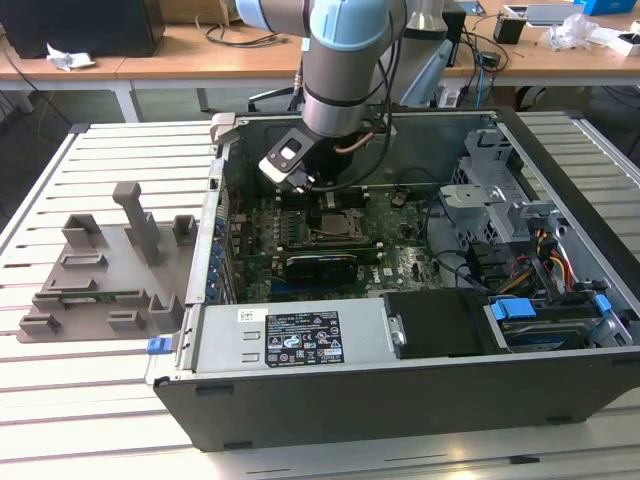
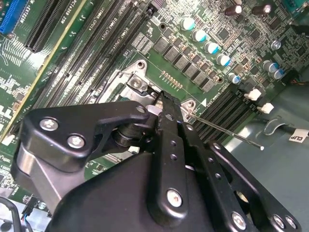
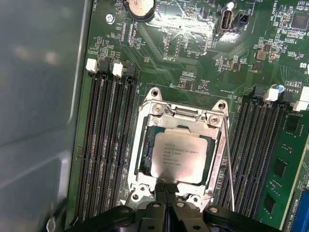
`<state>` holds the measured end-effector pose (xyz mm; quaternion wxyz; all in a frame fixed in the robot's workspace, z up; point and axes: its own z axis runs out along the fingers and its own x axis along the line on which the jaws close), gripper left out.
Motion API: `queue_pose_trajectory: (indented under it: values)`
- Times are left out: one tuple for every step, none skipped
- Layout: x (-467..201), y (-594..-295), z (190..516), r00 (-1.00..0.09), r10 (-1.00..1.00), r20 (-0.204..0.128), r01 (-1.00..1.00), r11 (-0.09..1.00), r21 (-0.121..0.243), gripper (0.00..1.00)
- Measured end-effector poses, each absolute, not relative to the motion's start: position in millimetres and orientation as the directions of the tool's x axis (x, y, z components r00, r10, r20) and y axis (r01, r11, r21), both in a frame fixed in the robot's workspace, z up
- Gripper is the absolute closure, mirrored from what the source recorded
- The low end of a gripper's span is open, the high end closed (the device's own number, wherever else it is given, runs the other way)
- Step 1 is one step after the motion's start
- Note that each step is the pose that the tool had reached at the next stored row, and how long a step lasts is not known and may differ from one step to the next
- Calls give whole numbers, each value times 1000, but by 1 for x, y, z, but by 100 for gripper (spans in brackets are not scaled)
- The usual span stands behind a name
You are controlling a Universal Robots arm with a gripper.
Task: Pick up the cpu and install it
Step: 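Close the cpu cover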
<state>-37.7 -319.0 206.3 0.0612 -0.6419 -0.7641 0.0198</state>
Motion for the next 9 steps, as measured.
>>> queue_pose_trajectory:
  values:
    - [-38, -319, 206, -168, 983, 68, 979, 175, -109, 89]
    - [-37, -319, 206, -168, 983, 68, 979, 175, -109, 89]
    - [-37, -319, 205, -169, 983, 69, 979, 175, -109, 89]
    - [-37, -319, 205, -168, 983, 69, 979, 175, -109, 89]
    - [-36, -319, 205, -168, 983, 69, 979, 175, -108, 89]
    - [-35, -319, 205, -168, 983, 70, 979, 175, -108, 89]
    - [-35, -319, 205, -168, 983, 70, 979, 175, -108, 89]
    - [-34, -319, 205, -168, 983, 71, 979, 175, -108, 89]
    - [-33, -319, 205, -168, 983, 71, 979, 175, -108, 89]
